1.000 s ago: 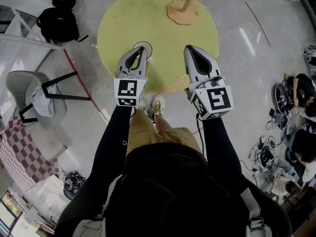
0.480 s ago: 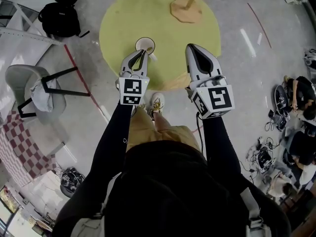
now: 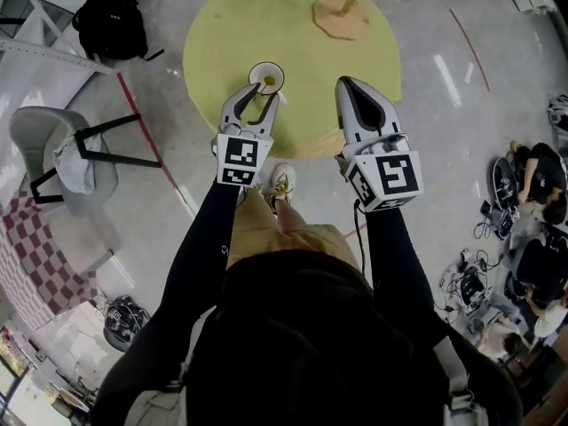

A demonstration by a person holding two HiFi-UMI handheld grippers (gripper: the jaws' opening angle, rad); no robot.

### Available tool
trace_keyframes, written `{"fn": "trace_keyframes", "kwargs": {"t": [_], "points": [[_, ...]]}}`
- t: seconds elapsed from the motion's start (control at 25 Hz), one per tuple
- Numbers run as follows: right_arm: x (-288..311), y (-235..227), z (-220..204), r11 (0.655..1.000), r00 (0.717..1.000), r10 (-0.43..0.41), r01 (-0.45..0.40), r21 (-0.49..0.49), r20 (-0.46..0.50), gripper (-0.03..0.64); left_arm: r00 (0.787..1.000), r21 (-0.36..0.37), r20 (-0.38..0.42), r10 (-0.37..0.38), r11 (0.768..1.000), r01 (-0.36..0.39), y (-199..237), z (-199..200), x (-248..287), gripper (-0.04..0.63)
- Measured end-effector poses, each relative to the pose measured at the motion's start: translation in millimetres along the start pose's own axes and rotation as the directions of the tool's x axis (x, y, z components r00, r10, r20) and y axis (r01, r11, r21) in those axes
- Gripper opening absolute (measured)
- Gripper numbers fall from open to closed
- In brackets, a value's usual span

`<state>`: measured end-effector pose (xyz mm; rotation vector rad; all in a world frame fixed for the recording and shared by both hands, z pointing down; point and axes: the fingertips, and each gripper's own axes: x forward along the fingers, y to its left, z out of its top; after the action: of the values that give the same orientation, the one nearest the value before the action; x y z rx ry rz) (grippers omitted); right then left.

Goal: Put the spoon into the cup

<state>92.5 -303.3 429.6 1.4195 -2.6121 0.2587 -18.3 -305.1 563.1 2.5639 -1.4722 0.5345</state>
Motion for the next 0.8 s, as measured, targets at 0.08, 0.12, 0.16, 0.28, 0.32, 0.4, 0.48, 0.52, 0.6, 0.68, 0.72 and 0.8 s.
{"fn": "trace_keyframes", "kwargs": {"t": [0.08,0.12,0.16,0.28,0.32,0.4,0.48,0.52,0.6,0.68,0.72,0.8], "points": [[-0.3,0.0,-1.4,1.000,1.000,0.001,-0.001,-0.001,-0.003,0.026,1.000,0.000,0.002,-0.002,1.000,0.002,-1.0,0.5,0.6,0.149],[0.0,-0.2,-1.9,1.000,1.000,0.001,-0.001,-0.001,-0.004,0.026,1.000,0.000,0.002,-0.003,1.000,0.003,-1.1,0.6,1.0,0.149],[0.5,-0.3,-2.1,1.000,1.000,0.001,-0.001,-0.001,-0.005,0.026,1.000,0.000,0.002,-0.004,1.000,0.004,-0.8,0.7,1.3,0.149],[1.8,-0.1,-1.3,1.000,1.000,0.003,-0.003,0.001,-0.003,0.026,1.000,-0.002,0.004,-0.002,1.000,0.002,1.3,2.1,1.7,0.149],[2.0,-0.1,-1.0,1.000,1.000,0.003,-0.003,0.002,-0.002,0.026,1.000,0.000,0.006,-0.001,1.000,0.001,1.9,3.0,1.7,0.149],[2.4,0.0,-0.5,1.000,1.000,0.003,-0.003,0.004,0.000,0.026,1.000,0.002,0.009,0.001,1.000,-0.001,2.8,5.5,1.3,0.149],[3.4,0.2,0.5,1.000,1.000,0.004,-0.004,0.007,0.002,0.026,1.000,0.002,0.014,0.006,1.000,-0.006,4.0,9.4,0.0,0.149],[4.4,0.4,1.5,1.000,1.000,0.005,-0.005,0.009,0.005,0.026,1.000,0.003,0.019,0.008,1.000,-0.008,4.9,12.1,-0.8,0.150],[7.0,1.1,4.3,1.000,1.000,0.010,-0.010,0.009,0.016,0.026,0.999,0.006,0.029,0.013,1.000,-0.013,6.9,18.3,-2.3,0.152],[10.1,2.6,8.2,1.000,0.999,0.022,-0.022,0.001,0.033,0.026,0.999,0.009,0.040,0.018,1.000,-0.018,8.9,25.4,-4.4,0.152],[11.6,3.7,10.7,1.000,0.999,0.026,-0.026,-0.001,0.040,0.026,0.999,0.011,0.046,0.020,1.000,-0.020,9.9,29.4,-5.8,0.152],[14.3,6.2,16.4,1.000,0.998,0.027,-0.027,0.001,0.049,0.026,0.998,0.017,0.060,0.021,1.000,-0.022,11.6,37.9,-8.9,0.152]]}}
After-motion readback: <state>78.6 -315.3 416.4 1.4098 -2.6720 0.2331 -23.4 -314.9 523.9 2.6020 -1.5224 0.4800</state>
